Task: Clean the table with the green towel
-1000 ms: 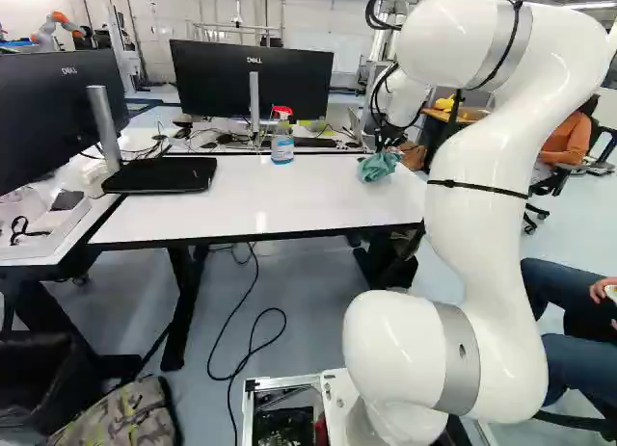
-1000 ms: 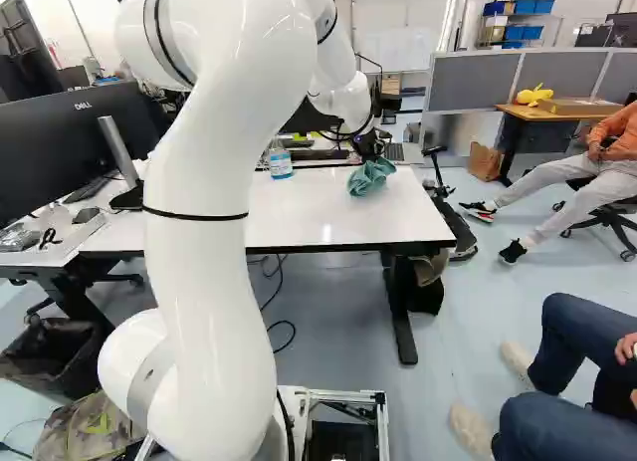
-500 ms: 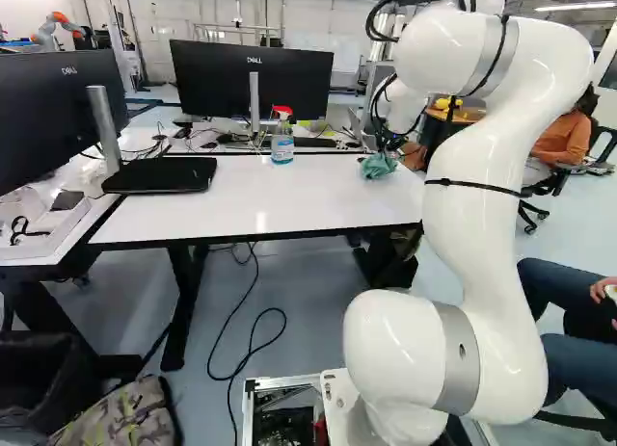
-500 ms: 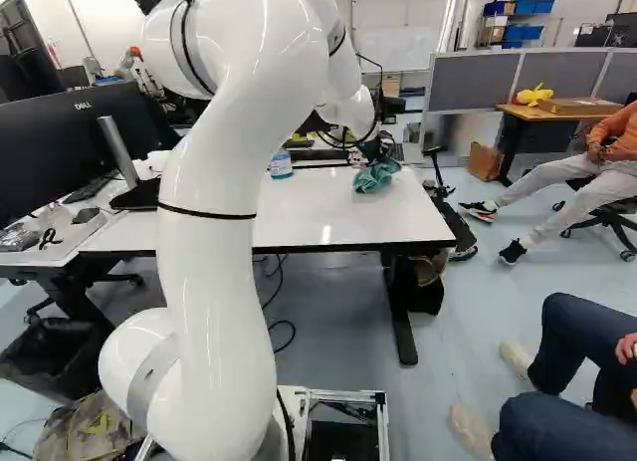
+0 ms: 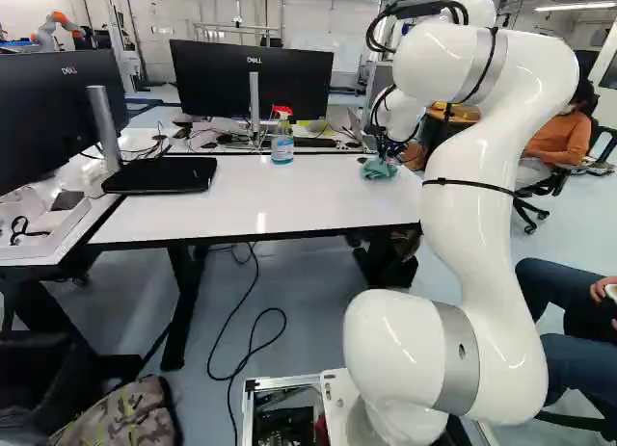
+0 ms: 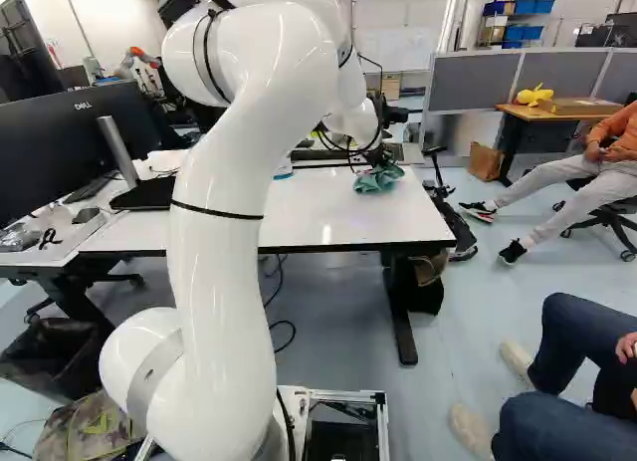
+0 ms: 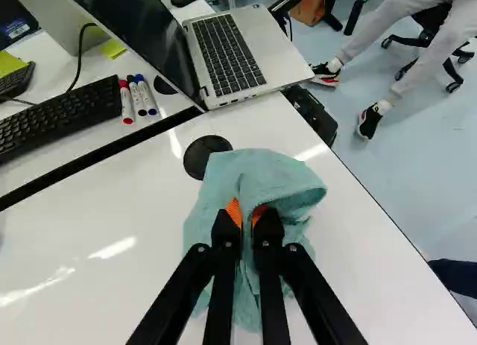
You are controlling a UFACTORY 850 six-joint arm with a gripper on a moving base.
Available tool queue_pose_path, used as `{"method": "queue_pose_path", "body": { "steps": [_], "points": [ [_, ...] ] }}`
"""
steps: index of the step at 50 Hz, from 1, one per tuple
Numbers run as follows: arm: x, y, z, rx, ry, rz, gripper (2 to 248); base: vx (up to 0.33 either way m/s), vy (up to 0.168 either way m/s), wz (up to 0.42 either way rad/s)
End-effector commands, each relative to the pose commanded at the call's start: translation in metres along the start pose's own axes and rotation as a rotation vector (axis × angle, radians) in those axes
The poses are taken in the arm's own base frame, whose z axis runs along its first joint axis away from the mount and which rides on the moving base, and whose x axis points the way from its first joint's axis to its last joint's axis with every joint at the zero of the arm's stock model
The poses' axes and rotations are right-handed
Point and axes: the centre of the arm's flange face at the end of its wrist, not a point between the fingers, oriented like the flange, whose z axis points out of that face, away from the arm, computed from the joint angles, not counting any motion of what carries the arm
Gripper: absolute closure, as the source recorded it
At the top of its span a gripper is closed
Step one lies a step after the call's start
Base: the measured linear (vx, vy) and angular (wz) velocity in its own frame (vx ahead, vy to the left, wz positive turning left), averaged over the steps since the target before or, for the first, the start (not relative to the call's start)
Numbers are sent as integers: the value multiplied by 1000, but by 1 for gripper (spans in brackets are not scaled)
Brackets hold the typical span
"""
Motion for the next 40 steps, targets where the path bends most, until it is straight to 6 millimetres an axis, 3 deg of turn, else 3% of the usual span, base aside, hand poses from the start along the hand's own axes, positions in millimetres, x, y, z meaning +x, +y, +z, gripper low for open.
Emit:
{"method": "queue_pose_path", "body": {
  "steps": [27, 40],
  "points": [
    [-19, 2, 30, -5, -30, 0, 216, 0, 0, 0],
    [-19, 2, 30, -5, -30, 0, 216, 0, 0, 0]
  ]
}}
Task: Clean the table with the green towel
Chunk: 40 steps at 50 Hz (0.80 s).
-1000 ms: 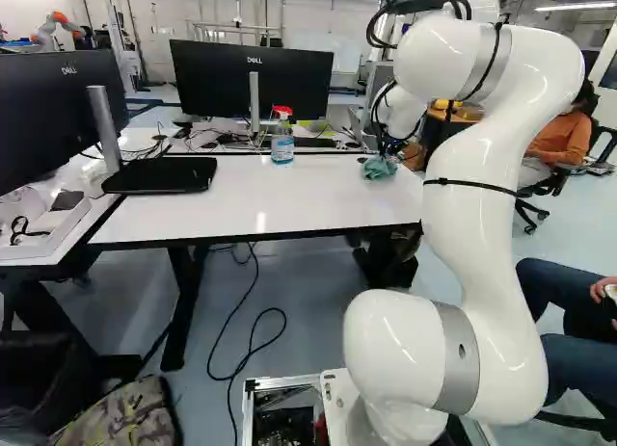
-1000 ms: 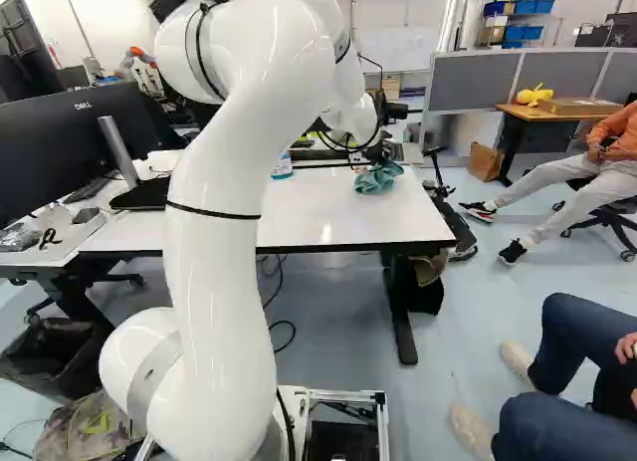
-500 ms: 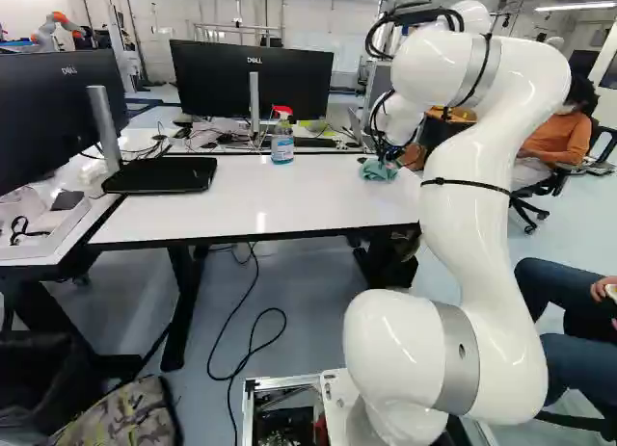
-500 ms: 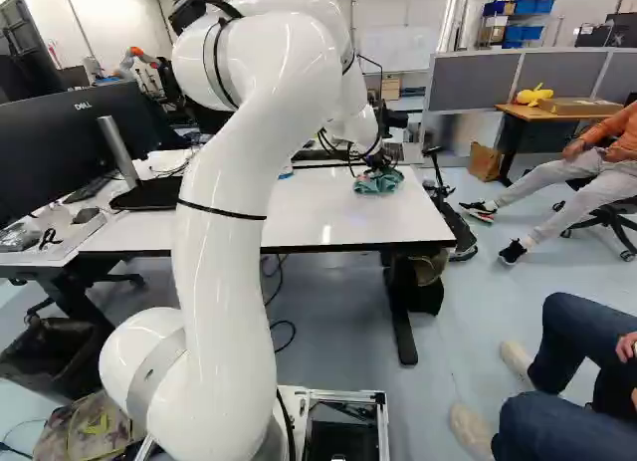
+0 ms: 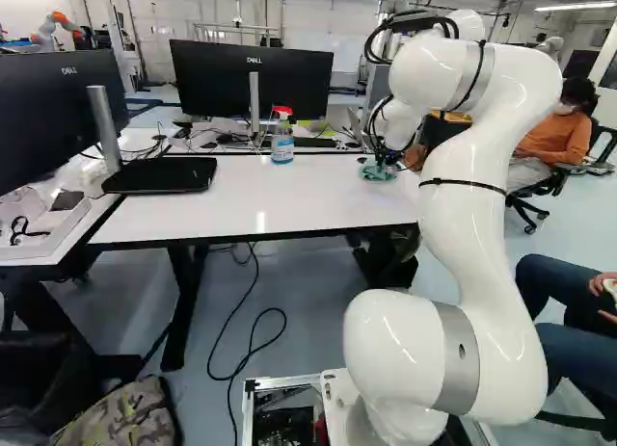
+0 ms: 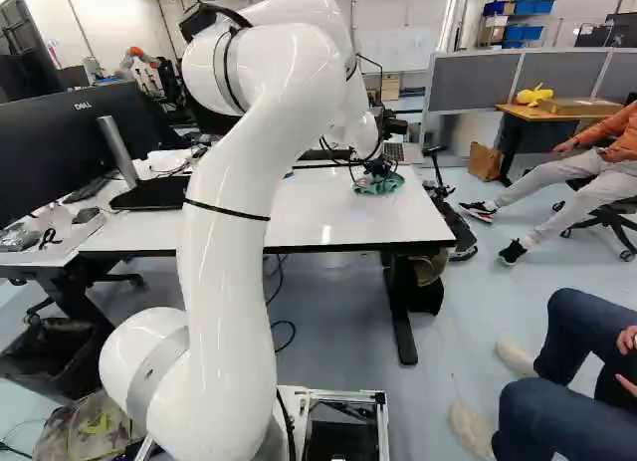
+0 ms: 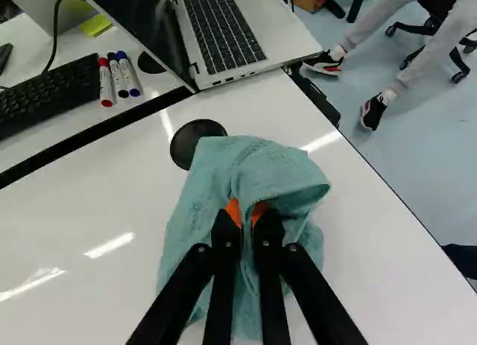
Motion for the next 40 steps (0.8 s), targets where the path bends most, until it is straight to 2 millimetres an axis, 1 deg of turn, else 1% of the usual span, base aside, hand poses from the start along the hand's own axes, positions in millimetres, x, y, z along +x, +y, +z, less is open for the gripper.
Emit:
{"method": "queue_pose_path", "body": {
  "steps": [40],
  "points": [
    [-3, 0, 0, 0, -38, 0, 216, 0, 0, 0]
  ]
}}
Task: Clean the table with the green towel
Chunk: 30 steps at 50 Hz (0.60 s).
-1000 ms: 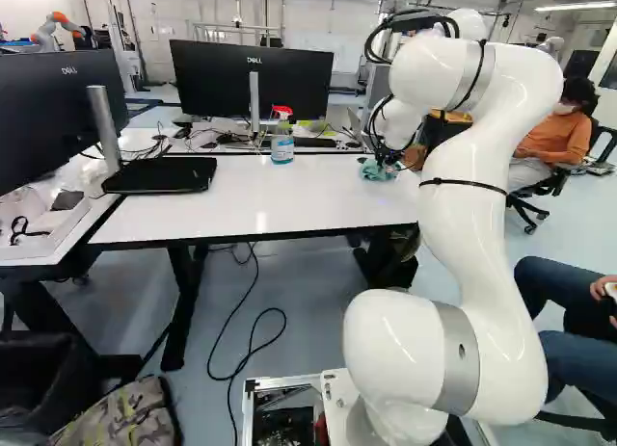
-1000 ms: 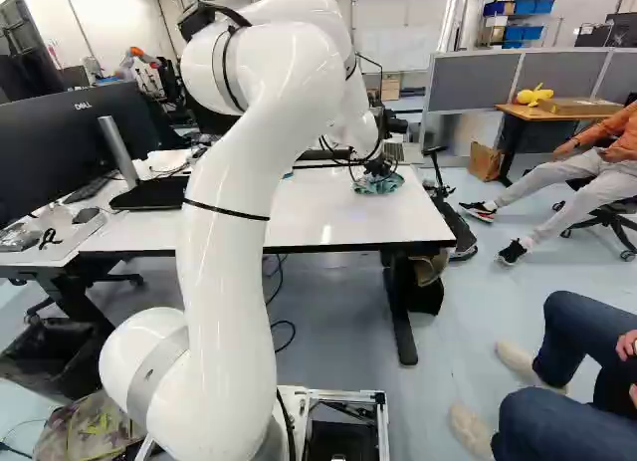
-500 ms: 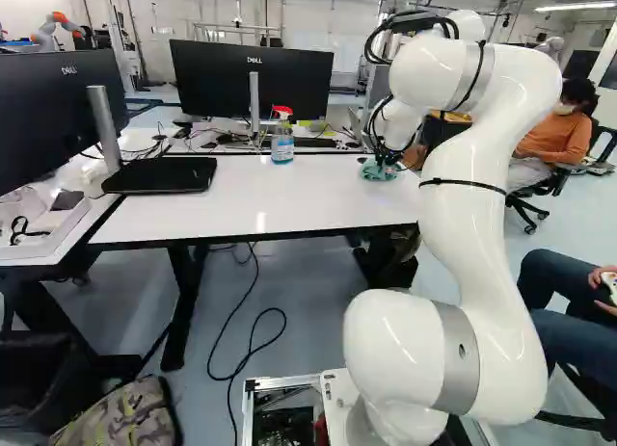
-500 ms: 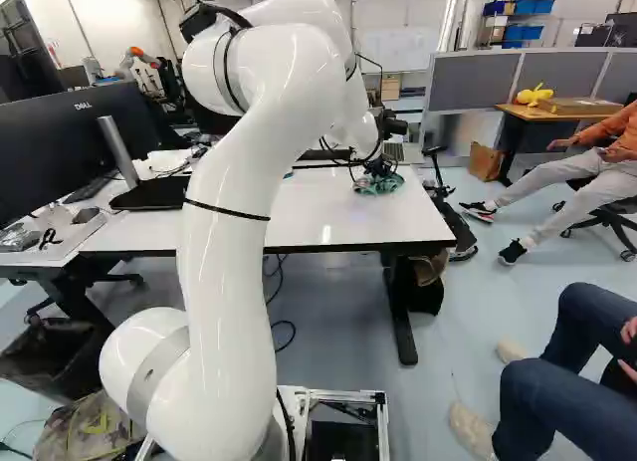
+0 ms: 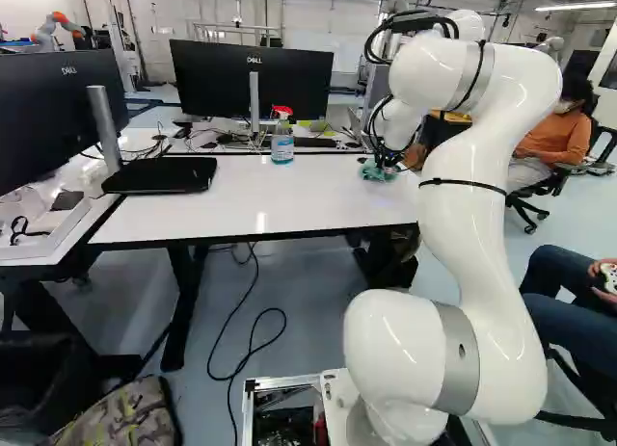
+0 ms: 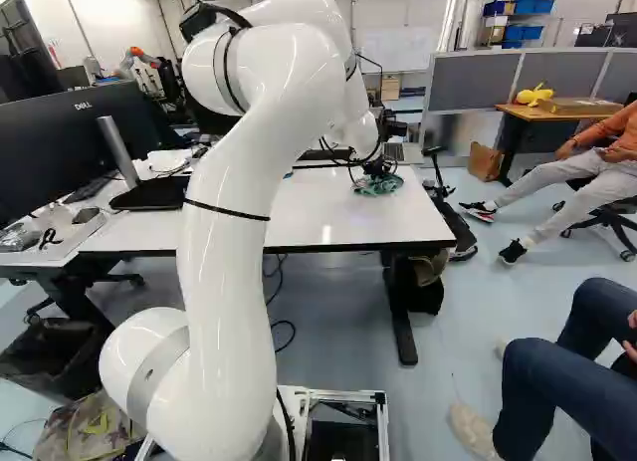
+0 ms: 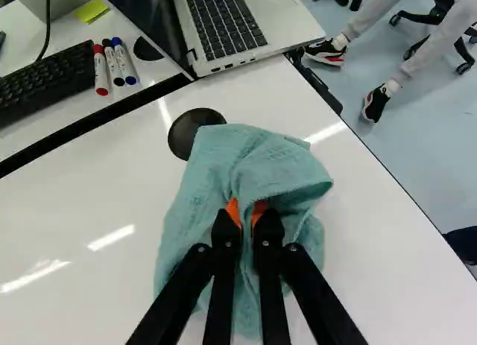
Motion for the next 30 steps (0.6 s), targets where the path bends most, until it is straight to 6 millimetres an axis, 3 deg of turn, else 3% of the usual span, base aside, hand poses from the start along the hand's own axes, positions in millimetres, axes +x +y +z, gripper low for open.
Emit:
{"method": "queue_pose_path", "body": {
  "steps": [30],
  "points": [
    [-1, 0, 0, 0, -8, -3, 216, 0, 0, 0]
  ]
}}
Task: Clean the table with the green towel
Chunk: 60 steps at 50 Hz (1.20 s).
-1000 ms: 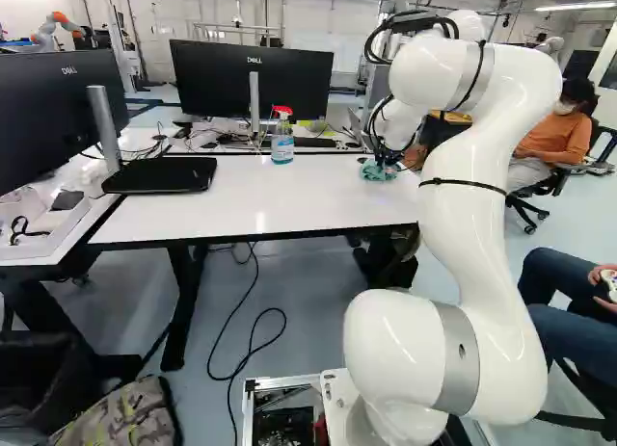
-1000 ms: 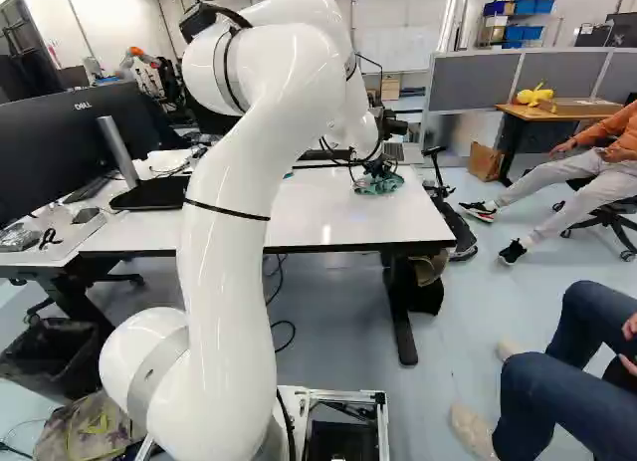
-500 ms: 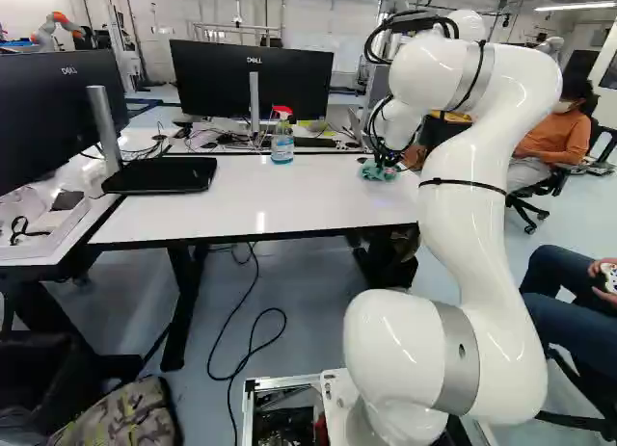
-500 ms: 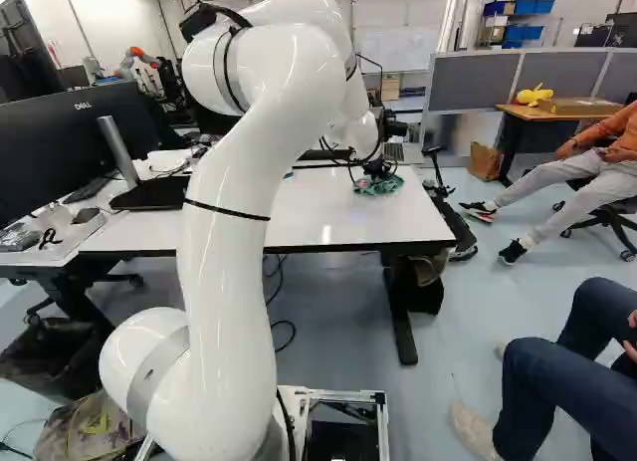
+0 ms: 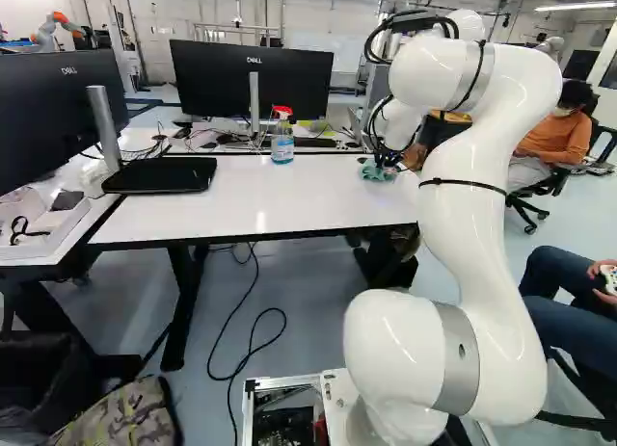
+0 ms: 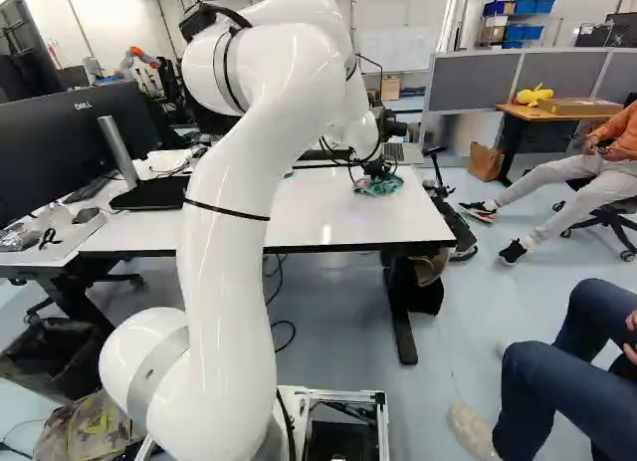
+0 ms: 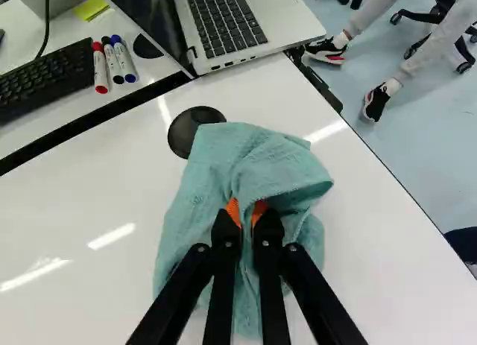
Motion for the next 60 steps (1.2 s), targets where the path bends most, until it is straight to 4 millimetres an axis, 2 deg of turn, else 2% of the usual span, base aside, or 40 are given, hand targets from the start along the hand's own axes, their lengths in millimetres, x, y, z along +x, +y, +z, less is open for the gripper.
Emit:
{"method": "queue_pose_path", "body": {
  "steps": [28, 43, 60],
  "points": [
    [4, -4, 5, 4, 6, -4, 216, 0, 0, 0],
    [10, -25, 15, 24, 17, -25, 216, 0, 0, 0],
    [1, -52, 7, 48, 5, -54, 216, 0, 0, 0]
  ]
}}
